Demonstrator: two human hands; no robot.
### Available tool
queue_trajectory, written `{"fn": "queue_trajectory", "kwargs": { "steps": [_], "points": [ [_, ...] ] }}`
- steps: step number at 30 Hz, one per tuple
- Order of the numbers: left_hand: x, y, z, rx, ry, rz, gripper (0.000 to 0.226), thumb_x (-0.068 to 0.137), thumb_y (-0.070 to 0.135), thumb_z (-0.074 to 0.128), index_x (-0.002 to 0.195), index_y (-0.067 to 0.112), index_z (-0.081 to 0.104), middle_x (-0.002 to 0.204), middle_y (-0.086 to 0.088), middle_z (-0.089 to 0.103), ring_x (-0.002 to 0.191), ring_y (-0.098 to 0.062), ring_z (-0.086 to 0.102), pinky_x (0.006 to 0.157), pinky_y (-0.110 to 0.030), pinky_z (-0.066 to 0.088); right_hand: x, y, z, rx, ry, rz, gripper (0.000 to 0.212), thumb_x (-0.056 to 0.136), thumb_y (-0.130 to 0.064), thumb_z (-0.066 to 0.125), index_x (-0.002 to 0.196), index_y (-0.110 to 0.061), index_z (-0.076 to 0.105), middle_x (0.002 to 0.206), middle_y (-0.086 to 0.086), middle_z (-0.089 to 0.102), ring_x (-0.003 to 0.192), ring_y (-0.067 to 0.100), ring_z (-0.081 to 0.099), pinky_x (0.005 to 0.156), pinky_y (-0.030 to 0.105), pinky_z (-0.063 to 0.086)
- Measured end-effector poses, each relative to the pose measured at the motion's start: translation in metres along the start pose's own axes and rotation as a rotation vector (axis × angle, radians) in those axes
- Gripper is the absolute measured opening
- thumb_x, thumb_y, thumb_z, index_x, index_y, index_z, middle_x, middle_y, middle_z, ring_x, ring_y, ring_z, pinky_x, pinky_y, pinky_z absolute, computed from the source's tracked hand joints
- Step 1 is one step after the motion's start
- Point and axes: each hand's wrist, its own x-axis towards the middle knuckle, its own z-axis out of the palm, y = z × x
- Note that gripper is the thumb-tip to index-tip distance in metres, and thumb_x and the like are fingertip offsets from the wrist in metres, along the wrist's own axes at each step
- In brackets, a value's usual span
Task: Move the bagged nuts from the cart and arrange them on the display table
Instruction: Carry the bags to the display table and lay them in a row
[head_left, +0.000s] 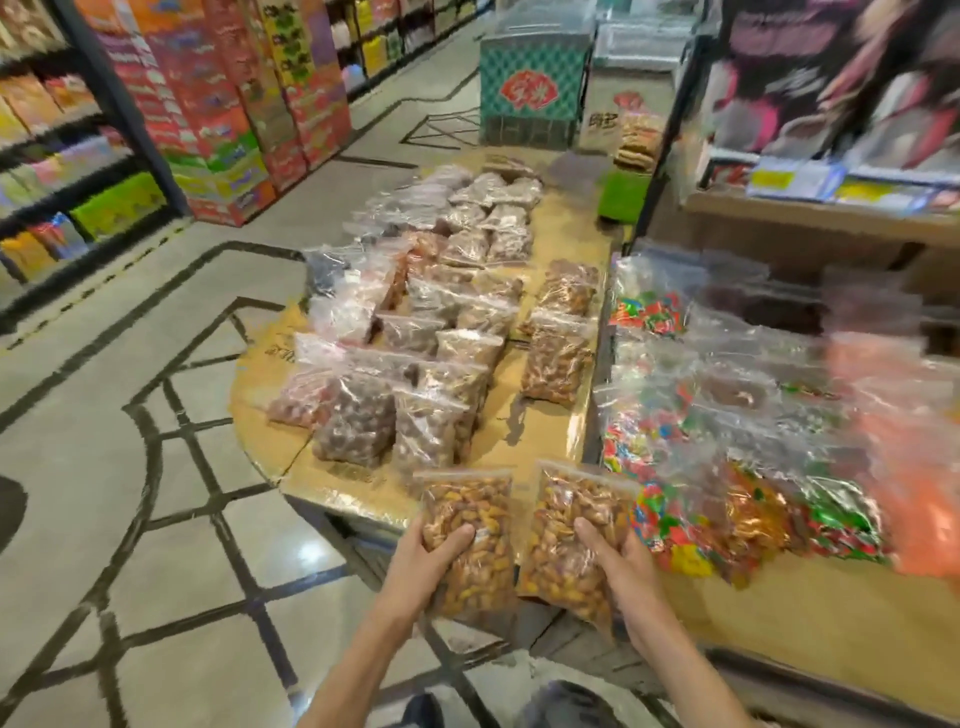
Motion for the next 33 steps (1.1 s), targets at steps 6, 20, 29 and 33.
{"fn": "queue_trajectory", "kwargs": {
  "steps": [6,20,29,33],
  "points": [
    [0.080,0.032,0.000,0.152,-0.146,0.015,0.067,0.086,0.052,0.083,0.144,0.035,0.055,0.136,0.010,0.069,0.122,-0.010,0.067,0.108,-0.039,0.055,0.017,-0.023,0.011,0.022,0.172,-0.004,0.063,0.076,-0.060,0.078,0.126,-0.023,0.069,0.115,-0.003,0.079,0.108,0.022,0.071,0.111,0.051,0.050],
    [0.248,0.104,0.089,0.431,-0.404,0.188,0.049,0.097,0.026,0.076,0.140,0.026,0.053,0.125,0.003,0.070,0.120,-0.026,0.070,0.097,-0.029,0.059,0.097,-0.033,-0.007,0.054,0.209,0.028,0.034,0.089,-0.054,0.073,0.114,-0.042,0.053,0.109,-0.029,0.060,0.097,-0.009,0.054,0.105,0.029,0.039],
    [0.279,0.082,0.105,0.678,-0.167,0.382,0.076,0.099,0.032,0.073,0.162,0.022,0.033,0.159,-0.007,0.042,0.147,-0.022,0.037,0.125,-0.041,0.030,0.124,-0.036,0.004,-0.057,0.169,0.106,0.069,0.074,-0.074,0.077,0.129,-0.036,0.059,0.134,-0.011,0.066,0.120,0.004,0.061,0.100,0.026,0.048],
    [0.283,0.078,0.103,0.610,-0.163,0.367,0.070,0.098,0.049,0.068,0.159,0.030,0.040,0.158,-0.001,0.046,0.146,-0.018,0.042,0.124,-0.044,0.035,0.140,-0.031,0.014,-0.059,0.104,0.119,0.080,0.074,-0.072,0.079,0.141,-0.032,0.056,0.129,-0.016,0.071,0.116,0.003,0.068,0.100,0.031,0.054]
  ]
}}
